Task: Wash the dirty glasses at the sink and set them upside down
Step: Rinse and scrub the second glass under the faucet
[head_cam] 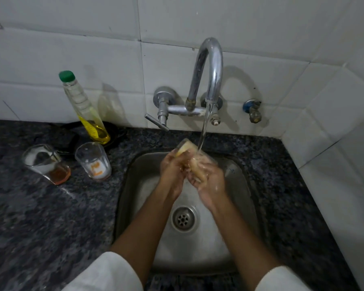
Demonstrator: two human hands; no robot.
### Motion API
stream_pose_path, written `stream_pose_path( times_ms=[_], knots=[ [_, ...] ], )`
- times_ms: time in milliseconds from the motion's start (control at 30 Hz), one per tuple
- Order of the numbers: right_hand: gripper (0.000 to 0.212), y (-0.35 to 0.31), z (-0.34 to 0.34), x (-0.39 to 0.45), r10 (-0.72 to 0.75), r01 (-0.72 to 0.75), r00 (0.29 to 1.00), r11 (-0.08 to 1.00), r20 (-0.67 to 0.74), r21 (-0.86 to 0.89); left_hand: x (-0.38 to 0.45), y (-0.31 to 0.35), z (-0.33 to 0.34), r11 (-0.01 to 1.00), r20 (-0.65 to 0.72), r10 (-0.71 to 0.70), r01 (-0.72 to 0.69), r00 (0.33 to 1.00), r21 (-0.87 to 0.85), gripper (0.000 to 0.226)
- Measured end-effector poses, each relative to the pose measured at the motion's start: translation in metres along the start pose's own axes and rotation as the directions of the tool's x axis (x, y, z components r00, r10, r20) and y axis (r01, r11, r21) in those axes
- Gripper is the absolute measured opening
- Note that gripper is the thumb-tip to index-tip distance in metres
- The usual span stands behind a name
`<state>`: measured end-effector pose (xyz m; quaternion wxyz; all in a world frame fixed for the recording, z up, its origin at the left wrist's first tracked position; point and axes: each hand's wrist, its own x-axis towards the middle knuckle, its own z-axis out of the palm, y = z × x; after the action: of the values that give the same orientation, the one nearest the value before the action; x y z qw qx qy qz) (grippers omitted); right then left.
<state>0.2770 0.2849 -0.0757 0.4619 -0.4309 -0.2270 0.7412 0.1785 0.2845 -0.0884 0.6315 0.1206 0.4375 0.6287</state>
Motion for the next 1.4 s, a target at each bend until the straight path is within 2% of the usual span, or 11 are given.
stream_pose_path(
  times_ms=[133,267,400,533,700,833,967,1000,1133,1267,1400],
  knots=[
    [0.027,0.025,-0.002,-0.008,0.099,-0.044,0.988,0.916,-0.118,0.398,-0.002,0.001,0.009,0.606,0.161,0.464,-0.445,0.871,0.66,0.065],
    [0.038,0.033,0.002,0.003,0.205,-0.114,0.964,0.893,-0.168,0.436,-0.007,-0.007,0.002,0.197,0.485,0.562,-0.678,0.67,0.708,0.07],
    [0.024,0.022,-0.002,0.003,0.17,-0.126,0.956,0.974,-0.24,0.188,-0.006,0.002,-0.001,0.432,0.266,0.572,-0.56,0.776,0.707,0.071],
    [0.013,0.013,-0.01,-0.005,-0.164,0.151,0.984,0.976,-0.073,-0.156,0.004,0.007,0.001,0.94,-0.067,0.103,-0.075,0.992,0.332,0.051],
    [0.033,0.008,-0.013,0.009,-0.339,0.434,0.851,0.025,0.4,-0.901,0.002,-0.007,-0.004,0.976,0.259,-0.14,0.177,0.956,-0.129,0.041],
    [0.031,-0.011,-0.009,0.005,-0.318,0.506,0.848,0.254,0.423,-0.824,0.011,-0.014,-0.008,0.994,0.169,-0.088,0.099,0.982,-0.056,0.02],
    [0.041,-0.035,-0.027,0.002,0.106,0.445,0.852,-0.664,0.513,-0.601,0.014,0.0,-0.005,0.946,0.016,-0.26,0.251,0.965,0.206,0.031],
    [0.037,-0.033,-0.021,0.002,0.054,0.41,0.862,-0.659,0.504,-0.63,0.014,0.0,-0.002,0.947,0.022,-0.255,0.246,0.967,0.206,0.031],
    [0.018,-0.022,0.022,-0.005,-0.326,0.371,0.901,0.242,0.285,-0.897,0.011,-0.007,0.005,0.987,0.165,-0.154,0.16,0.974,-0.021,0.048],
    [0.025,-0.029,-0.005,0.004,0.075,0.396,0.879,-0.666,0.471,-0.632,0.02,0.013,0.001,0.967,0.122,-0.244,0.231,0.962,0.108,0.038],
    [0.022,-0.02,0.019,0.009,-0.238,0.379,0.883,-0.146,0.404,-0.914,0.019,-0.001,-0.009,0.979,0.184,-0.186,0.199,0.965,-0.053,0.043]
  ],
)
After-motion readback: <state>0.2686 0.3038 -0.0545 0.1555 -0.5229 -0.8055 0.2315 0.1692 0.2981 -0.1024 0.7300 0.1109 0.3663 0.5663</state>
